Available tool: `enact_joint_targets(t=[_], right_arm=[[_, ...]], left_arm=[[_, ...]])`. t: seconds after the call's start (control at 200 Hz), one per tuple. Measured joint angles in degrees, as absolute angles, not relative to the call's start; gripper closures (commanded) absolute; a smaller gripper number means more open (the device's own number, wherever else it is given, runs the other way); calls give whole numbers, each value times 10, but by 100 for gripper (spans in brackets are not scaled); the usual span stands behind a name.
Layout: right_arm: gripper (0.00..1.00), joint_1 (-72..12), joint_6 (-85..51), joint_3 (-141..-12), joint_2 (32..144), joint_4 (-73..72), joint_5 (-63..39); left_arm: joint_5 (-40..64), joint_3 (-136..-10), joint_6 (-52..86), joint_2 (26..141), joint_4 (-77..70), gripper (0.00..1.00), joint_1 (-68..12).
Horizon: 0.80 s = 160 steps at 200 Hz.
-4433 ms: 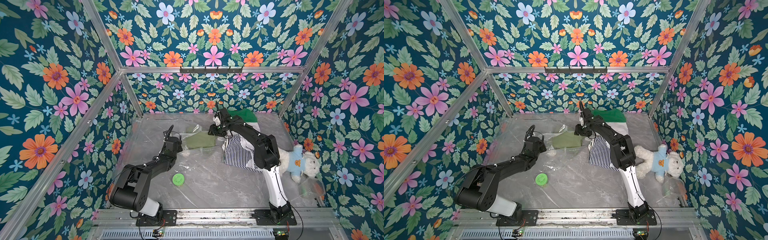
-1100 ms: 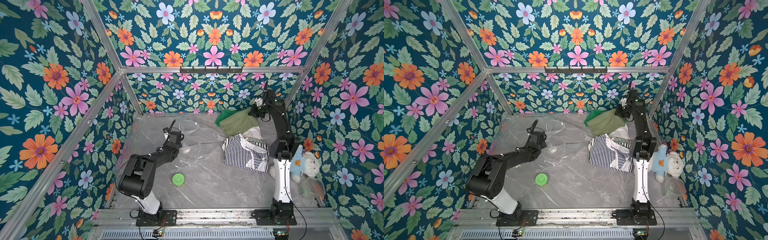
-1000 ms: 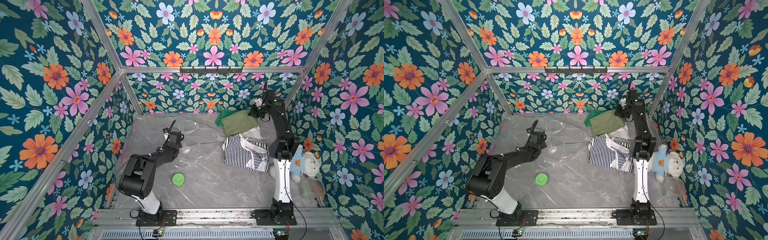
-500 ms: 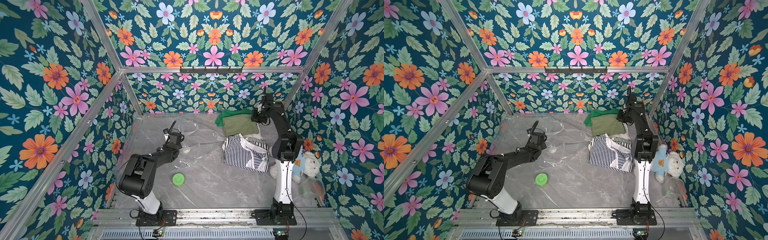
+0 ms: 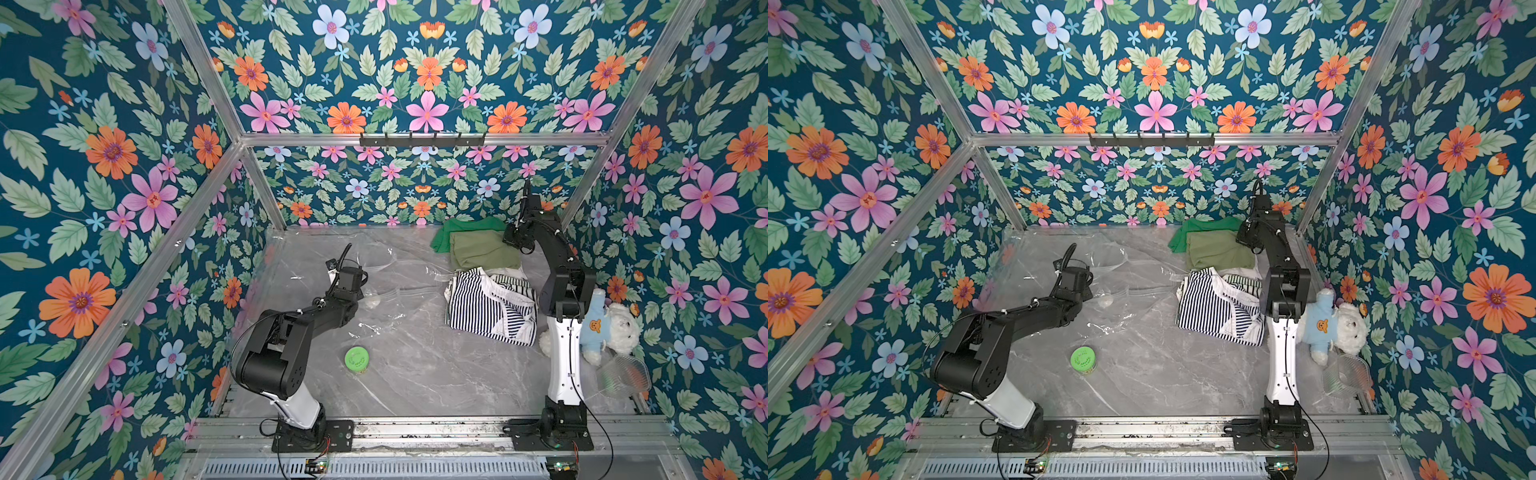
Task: Take the tank top out of the vacuum bag
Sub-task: Take out the tank top from the vacuum bag.
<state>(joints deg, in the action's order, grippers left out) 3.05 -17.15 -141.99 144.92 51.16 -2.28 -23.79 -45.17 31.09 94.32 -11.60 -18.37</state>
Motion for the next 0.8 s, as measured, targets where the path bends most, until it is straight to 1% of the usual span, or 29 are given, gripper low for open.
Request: enact_joint_targets(t=[0.03, 0.055, 0.095, 0.18, 0.195, 0.26, 0.405, 0.47, 0.52, 0.575, 0.635, 0.675, 0.71, 0.745, 0.8], right_arm=[[35, 31, -169, -1418, 1449, 502, -17], [26, 31, -167, -1410, 1445, 493, -12], [18, 31, -167, -1389, 1435, 477, -9], [9, 29, -160, -1324, 1396, 448, -10], [6, 29, -158, -1313, 1388, 445, -10], [3, 22, -151, -1270, 1350, 421, -14], [3, -2, -131, -1163, 1253, 345, -14], [2, -13, -123, -1110, 1215, 312, -14], [2, -22, -118, -1069, 1186, 289, -16], [3, -33, -116, -1027, 1155, 264, -21], [3, -44, -114, -990, 1125, 239, -27], [3, -53, -114, -965, 1105, 221, -29], [3, -59, -114, -945, 1088, 208, -31], [3, -66, -114, -924, 1072, 193, -36], [4, -75, -115, -893, 1048, 173, -48]], left_arm=[[-237, -450, 311, 941, -118, 100, -184], [-236, -448, 311, 940, -119, 100, -184], [-234, -446, 311, 937, -121, 100, -184], [-229, -438, 311, 929, -128, 100, -184], [-229, -437, 310, 928, -130, 100, -184], [-224, -433, 307, 923, -137, 100, -184], [-217, -427, 298, 912, -147, 100, -184], [-213, -423, 295, 905, -152, 96, -184], [-209, -418, 292, 896, -159, 90, -184], [-207, -412, 283, 884, -165, 80, -184], [-200, -401, 284, 864, -172, 54, -184], [-195, -395, 282, 849, -179, 41, -184], [-190, -390, 281, 836, -186, 32, -184], [-184, -387, 281, 825, -192, 25, -184], [-172, -381, 275, 804, -204, 19, -184]])
